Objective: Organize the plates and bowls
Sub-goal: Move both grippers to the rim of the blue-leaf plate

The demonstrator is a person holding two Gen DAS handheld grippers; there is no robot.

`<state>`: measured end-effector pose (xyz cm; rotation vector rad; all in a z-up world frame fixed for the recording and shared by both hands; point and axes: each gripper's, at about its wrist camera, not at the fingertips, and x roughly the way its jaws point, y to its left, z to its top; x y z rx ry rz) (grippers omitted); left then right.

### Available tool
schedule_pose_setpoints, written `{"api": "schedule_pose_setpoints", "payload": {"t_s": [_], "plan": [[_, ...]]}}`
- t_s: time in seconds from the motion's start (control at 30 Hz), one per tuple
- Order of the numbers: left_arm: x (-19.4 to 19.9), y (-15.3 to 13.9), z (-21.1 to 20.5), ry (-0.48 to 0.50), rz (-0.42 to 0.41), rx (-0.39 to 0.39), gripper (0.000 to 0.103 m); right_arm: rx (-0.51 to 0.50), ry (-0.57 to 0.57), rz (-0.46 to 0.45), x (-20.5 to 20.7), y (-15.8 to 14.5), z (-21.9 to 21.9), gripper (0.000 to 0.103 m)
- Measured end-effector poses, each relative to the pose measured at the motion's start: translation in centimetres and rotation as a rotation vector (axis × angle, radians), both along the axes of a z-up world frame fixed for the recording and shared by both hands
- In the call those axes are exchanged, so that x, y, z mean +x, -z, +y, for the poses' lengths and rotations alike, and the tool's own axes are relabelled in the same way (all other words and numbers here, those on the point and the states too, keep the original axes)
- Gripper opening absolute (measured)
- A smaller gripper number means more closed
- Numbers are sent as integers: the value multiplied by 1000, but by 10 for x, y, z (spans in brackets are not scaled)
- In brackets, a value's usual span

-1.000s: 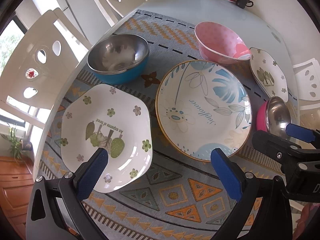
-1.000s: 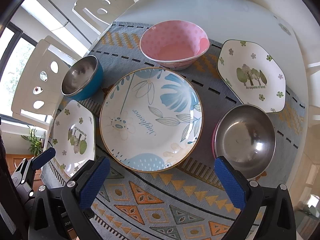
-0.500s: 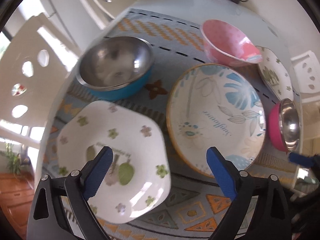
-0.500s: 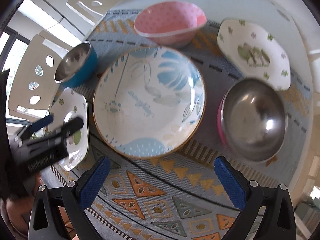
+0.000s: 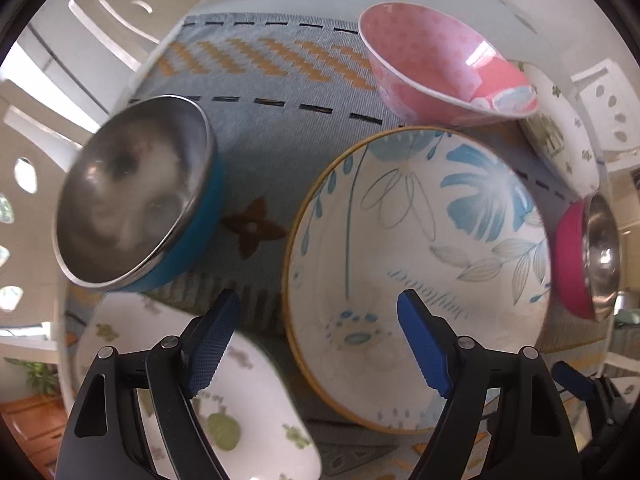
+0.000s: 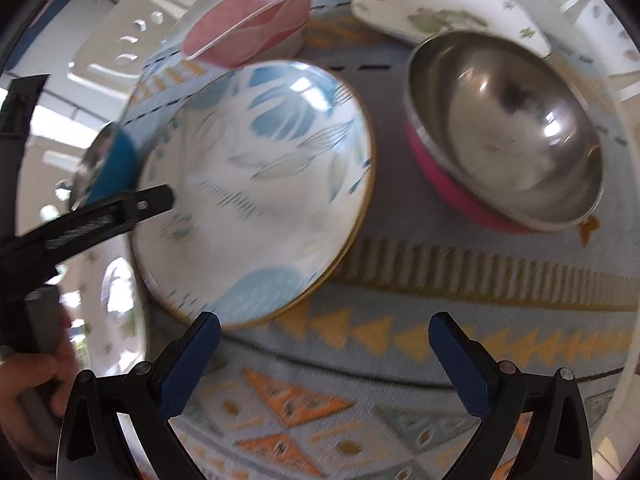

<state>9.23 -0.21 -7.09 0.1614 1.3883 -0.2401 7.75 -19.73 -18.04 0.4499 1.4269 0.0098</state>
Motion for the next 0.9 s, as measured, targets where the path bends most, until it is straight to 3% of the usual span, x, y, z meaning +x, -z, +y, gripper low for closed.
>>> {"api": "schedule_pose_setpoints", "payload": {"t_s": [0.27,0.43,0.53,0.67,0.77,0.9], "plan": [[31,14,-20,74,-23,58,75,48,41,12,25,23,1,103],[38,20,-23,110,-22,76,77,-15,29,22,35,25,11,103],[34,19,-32,141,-43,64,78,-132,-55,68,43,27,31,103],[43,25,-44,140,-23,53,83,-146,-61,13,48,24,41,103],[54,34,-55,132,-2,58,100,-153,-12,-5,46,21,39,103],[57,37,-53,131,17,-29,95,-148,-35,5,49,19,39,103]]}}
